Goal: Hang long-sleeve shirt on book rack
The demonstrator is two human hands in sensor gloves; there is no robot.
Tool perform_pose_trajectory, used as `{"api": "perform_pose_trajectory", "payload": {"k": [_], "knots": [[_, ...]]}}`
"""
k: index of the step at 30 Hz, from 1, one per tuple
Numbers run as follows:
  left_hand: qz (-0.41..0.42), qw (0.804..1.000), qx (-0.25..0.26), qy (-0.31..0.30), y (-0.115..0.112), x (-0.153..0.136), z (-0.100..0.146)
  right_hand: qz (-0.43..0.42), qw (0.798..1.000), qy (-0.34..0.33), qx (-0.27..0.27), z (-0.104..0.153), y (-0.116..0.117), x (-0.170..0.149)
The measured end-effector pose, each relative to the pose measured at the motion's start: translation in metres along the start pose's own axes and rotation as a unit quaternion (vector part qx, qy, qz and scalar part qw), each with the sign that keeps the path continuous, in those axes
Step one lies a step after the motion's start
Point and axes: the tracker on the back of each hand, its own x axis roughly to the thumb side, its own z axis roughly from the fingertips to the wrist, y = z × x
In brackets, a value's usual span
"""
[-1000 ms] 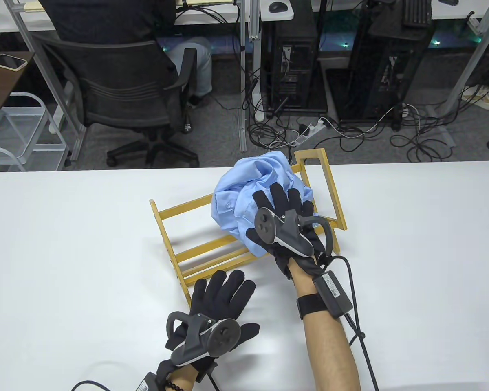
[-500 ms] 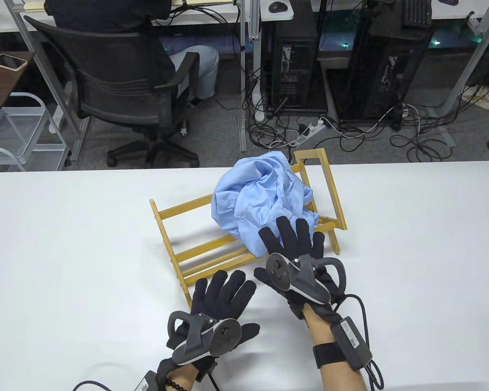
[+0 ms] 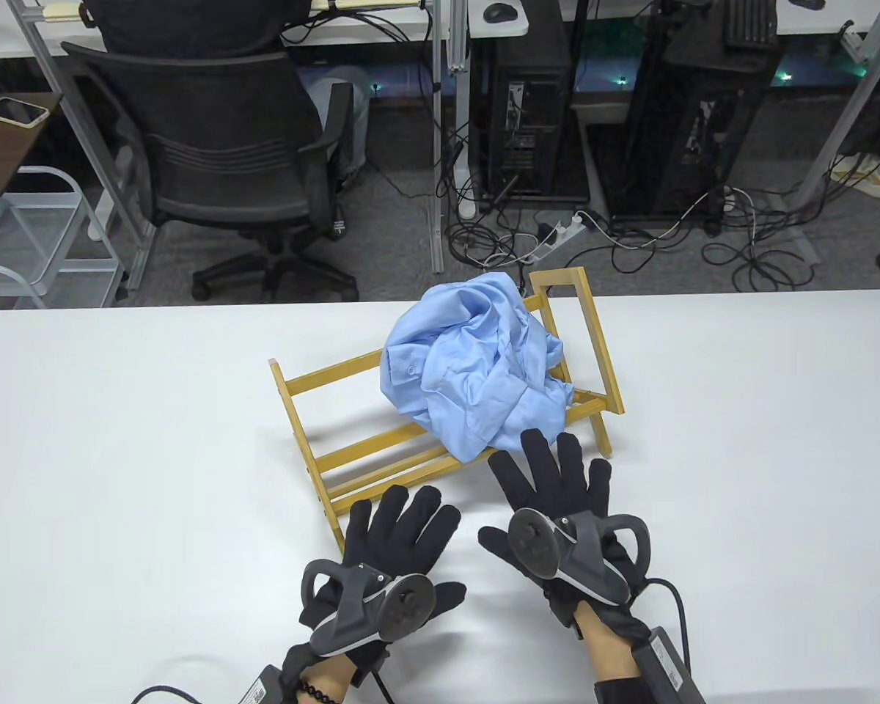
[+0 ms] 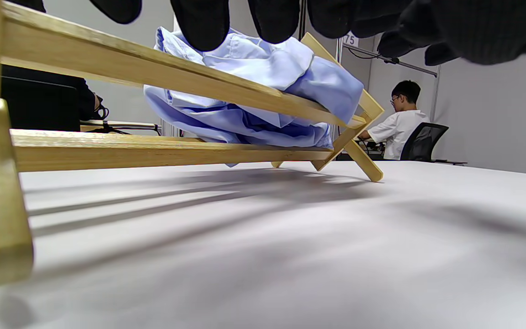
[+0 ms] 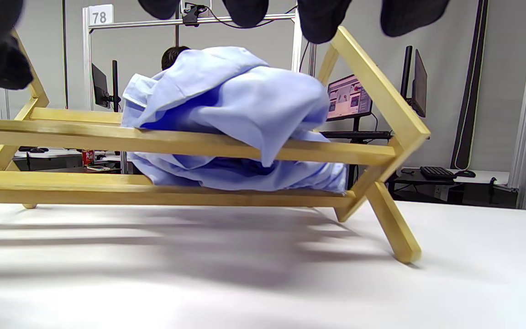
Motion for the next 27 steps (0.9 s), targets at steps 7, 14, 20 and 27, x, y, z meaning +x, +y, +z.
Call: {"api": "perform_pose_trajectory", "payload": {"k": [7, 14, 20, 27], "knots": [[-0.007, 1.000, -0.004, -0.003, -0.002, 0.002, -0.003, -0.017, 1.000, -0.003, -0.010, 0.024, 0.014, -0.015], [-0.016, 1.000, 0.005, 0.002, -0.002, 0.001, -0.004, -0.030, 0.999, -0.005, -0.031, 0.039, 0.022, -0.022], [-0.023, 1.000, -0.001, 0.012, -0.003, 0.000, -0.002, -0.011, 0.999, -0.016, -0.027, 0.047, 0.024, -0.014], [-0.026, 1.000, -0.005, 0.009, -0.004, 0.001, -0.002, -0.014, 0.999, -0.013, -0.028, 0.047, 0.025, -0.015]]}}
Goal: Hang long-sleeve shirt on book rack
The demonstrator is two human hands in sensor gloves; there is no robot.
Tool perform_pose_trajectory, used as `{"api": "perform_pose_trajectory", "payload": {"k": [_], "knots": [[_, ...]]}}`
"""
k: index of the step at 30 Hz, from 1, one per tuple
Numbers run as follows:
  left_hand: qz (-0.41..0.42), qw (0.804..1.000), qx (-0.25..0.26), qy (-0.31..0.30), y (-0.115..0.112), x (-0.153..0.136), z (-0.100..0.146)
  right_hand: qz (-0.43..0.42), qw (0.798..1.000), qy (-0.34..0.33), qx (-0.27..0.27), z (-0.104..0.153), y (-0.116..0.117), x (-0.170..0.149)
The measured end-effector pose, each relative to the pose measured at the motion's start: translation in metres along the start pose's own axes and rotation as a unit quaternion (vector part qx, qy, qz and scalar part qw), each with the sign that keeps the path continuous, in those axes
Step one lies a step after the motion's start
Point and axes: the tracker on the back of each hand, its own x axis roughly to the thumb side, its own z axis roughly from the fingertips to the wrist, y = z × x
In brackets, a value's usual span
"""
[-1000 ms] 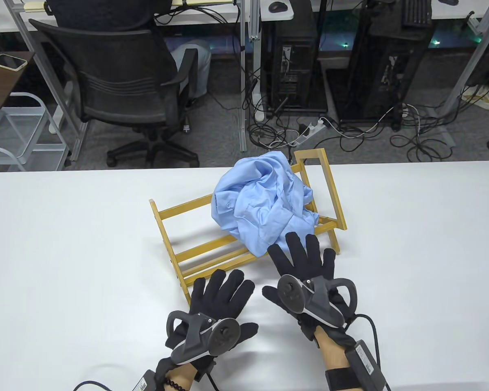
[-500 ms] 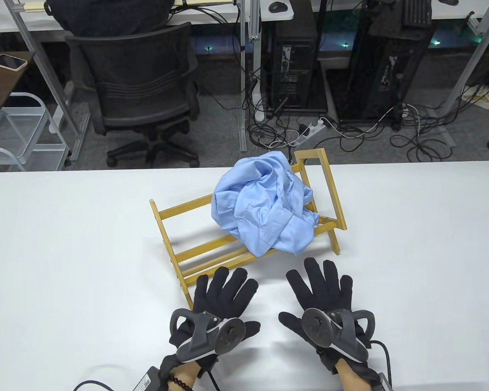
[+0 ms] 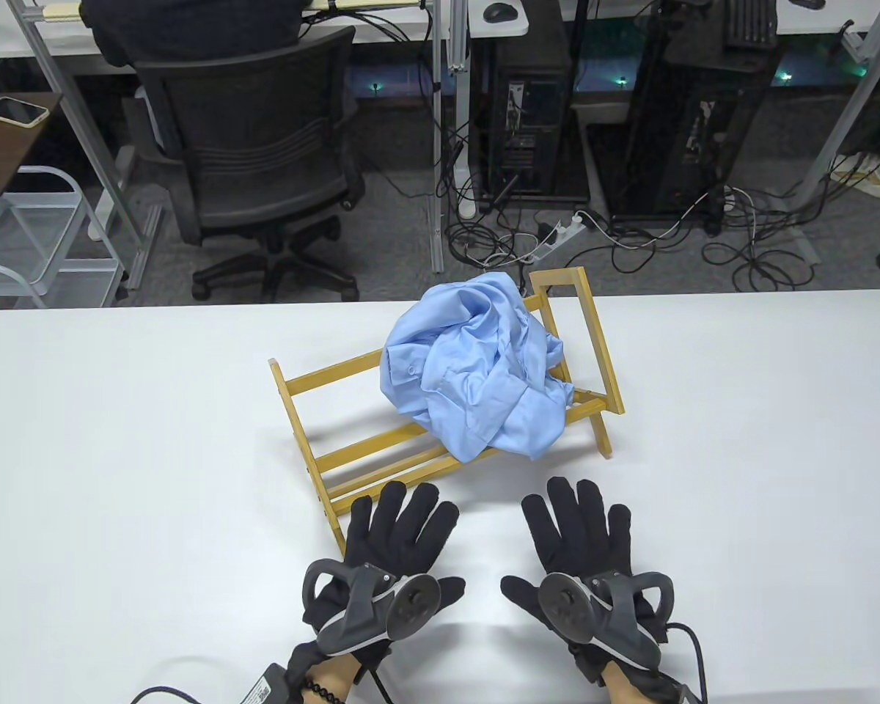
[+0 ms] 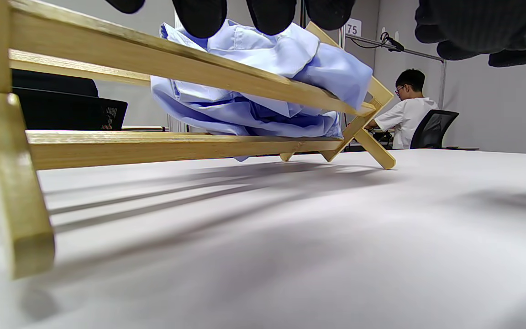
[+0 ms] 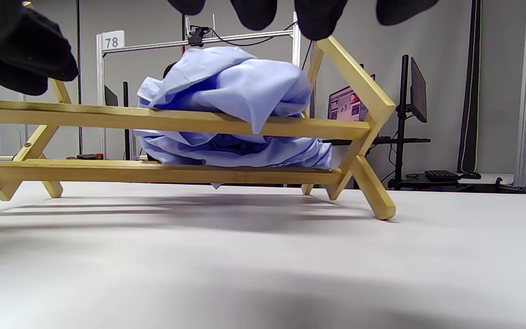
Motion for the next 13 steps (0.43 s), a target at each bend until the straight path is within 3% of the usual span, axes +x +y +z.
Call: {"api": "perform_pose_trajectory", "payload": {"k": [13], "knots": [[-0.010, 1.000, -0.007, -0.002, -0.0014, 0.0015, 0.0013, -0.010, 1.000, -0.002, 0.003, 0.0009, 0.0000, 0.0005]]}}
